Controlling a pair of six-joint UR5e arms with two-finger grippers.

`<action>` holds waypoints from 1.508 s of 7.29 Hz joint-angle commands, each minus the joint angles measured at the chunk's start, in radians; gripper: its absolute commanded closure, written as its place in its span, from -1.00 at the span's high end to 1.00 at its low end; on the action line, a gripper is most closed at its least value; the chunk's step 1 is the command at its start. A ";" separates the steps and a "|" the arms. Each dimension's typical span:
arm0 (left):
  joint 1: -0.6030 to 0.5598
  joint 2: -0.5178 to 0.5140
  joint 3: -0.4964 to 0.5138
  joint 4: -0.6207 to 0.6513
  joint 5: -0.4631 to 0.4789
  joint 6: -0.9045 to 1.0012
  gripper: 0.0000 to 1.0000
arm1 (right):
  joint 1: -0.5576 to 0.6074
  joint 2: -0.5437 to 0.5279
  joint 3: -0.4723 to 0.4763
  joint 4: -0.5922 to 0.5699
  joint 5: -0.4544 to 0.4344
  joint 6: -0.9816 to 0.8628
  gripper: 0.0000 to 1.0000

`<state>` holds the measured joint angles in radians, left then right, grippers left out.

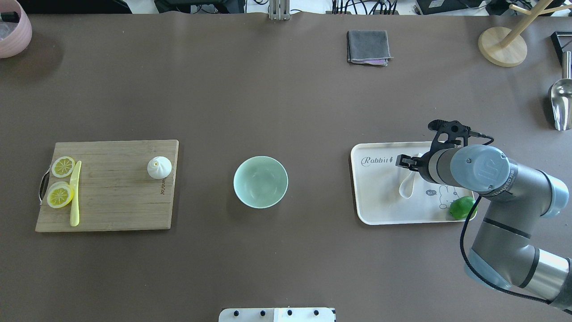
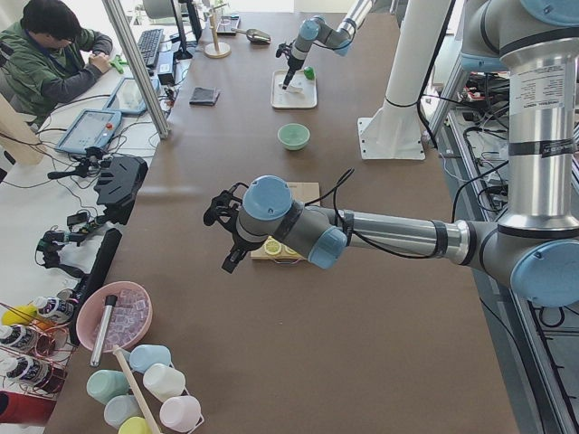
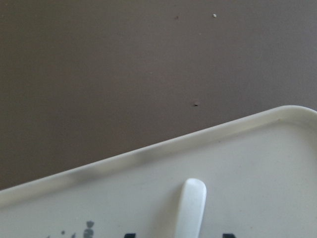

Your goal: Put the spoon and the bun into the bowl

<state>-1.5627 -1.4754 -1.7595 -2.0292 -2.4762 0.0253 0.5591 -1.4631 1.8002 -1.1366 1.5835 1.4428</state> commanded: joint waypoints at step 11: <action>0.003 0.001 -0.003 0.000 -0.001 -0.002 0.98 | -0.194 0.697 -0.167 -0.583 -0.218 0.557 -1.00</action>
<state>-1.5612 -1.4742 -1.7627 -2.0295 -2.4774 0.0235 0.4044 -0.8821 1.7310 -1.6890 1.4216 1.9062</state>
